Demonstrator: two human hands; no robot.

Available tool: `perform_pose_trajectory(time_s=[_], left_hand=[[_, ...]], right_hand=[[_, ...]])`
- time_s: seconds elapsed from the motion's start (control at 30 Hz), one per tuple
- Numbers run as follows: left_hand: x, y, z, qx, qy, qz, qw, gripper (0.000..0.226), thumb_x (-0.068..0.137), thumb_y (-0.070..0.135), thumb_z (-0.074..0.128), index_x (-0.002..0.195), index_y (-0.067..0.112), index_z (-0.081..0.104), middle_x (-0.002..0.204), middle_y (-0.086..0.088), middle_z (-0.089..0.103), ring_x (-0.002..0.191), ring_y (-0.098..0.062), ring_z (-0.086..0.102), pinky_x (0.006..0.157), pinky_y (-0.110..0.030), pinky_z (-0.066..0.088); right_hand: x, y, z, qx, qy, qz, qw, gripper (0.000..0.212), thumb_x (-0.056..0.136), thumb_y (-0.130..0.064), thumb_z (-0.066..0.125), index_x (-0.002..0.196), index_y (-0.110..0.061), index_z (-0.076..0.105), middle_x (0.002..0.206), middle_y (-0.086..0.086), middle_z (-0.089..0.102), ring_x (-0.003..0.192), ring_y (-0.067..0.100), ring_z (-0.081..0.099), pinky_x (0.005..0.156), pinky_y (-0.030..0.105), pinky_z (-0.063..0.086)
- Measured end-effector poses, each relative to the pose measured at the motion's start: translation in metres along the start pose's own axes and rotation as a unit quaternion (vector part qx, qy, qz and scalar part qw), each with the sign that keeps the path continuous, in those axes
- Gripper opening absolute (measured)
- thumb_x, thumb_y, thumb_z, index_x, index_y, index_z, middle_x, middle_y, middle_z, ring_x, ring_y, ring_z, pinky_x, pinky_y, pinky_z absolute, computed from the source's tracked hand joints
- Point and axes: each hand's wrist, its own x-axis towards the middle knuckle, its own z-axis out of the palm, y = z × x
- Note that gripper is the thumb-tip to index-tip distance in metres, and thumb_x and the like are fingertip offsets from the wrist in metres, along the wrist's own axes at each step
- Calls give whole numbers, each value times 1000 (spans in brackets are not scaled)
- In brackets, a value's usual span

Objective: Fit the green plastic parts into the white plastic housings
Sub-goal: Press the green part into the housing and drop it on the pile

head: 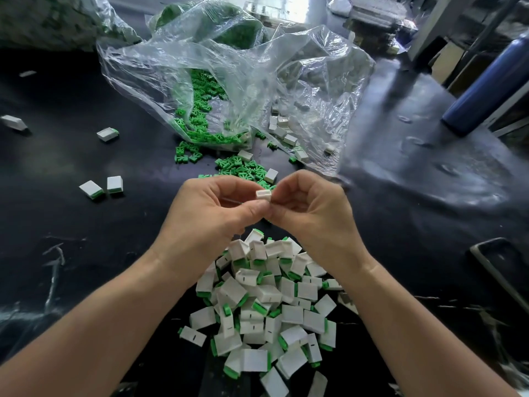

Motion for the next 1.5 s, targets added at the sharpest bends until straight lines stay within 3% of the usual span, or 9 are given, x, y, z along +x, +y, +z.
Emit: perform_pose_trajectory(time_s=[0.1,0.23,0.37,0.53,0.67,0.77,0.97,1.17,1.5], left_hand=[[2,-1,-2,-10,38,1,999,9,76,11,70,73,20,69,62,4,69,56,-5,60,49,-17,49],[3,-1,-4,-27,67,-13,997,7,80,11,67,77,17,66,70,1,69,56,-7,65,48,-18,51],[1,0,-3,-22,65,-13,998,9,80,10,66,77,19,67,74,-2,71,57,-7,65,48,-18,50],[1,1,-2,-22,55,-13,998,16,80,6,66,75,21,67,71,0,71,58,-7,64,50,-18,51],[0,1,-1,-20,37,-11,999,19,77,3,69,73,22,69,65,3,70,61,-7,63,52,-17,52],[0,1,0,-15,21,-12,1000,20,76,2,69,72,22,69,59,7,68,58,-3,61,53,-16,52],[-1,2,1,-9,5,-14,1000,20,76,2,69,74,21,71,58,9,66,55,-1,57,54,-17,51],[0,1,0,6,-17,-10,1000,21,72,-3,71,70,18,70,58,5,65,54,-5,57,53,-18,50],[-3,0,0,-19,-62,-16,998,12,59,18,71,70,16,71,64,-6,70,57,-12,65,53,-20,54]], right_hand=[[1,1,-5,-39,-27,24,999,23,74,-5,74,73,-26,64,73,-4,69,69,8,65,71,24,55],[9,14,-18,-188,47,84,978,12,83,-19,66,76,-29,66,70,-16,64,66,-5,58,67,8,44],[15,25,-17,-291,56,123,947,19,89,-26,59,101,-18,71,96,-2,65,91,13,59,85,26,45],[18,30,-10,-379,28,99,920,25,86,-32,62,107,-20,69,100,-1,55,99,19,53,86,30,41],[18,26,-14,-336,42,100,936,6,79,-26,71,82,-22,69,81,-6,58,81,14,58,78,28,46],[15,19,-20,-230,67,118,964,19,77,-19,73,66,-25,59,64,-11,58,62,3,54,63,16,44],[0,-9,-26,83,14,102,991,24,79,6,63,78,-17,66,61,-8,67,57,3,61,53,13,46],[-5,-18,-20,106,9,96,990,24,78,7,63,80,-17,65,61,-7,66,56,5,61,54,15,47],[-7,-22,-16,88,-18,77,993,21,77,6,65,78,-15,65,66,-4,67,60,6,61,56,14,46]])
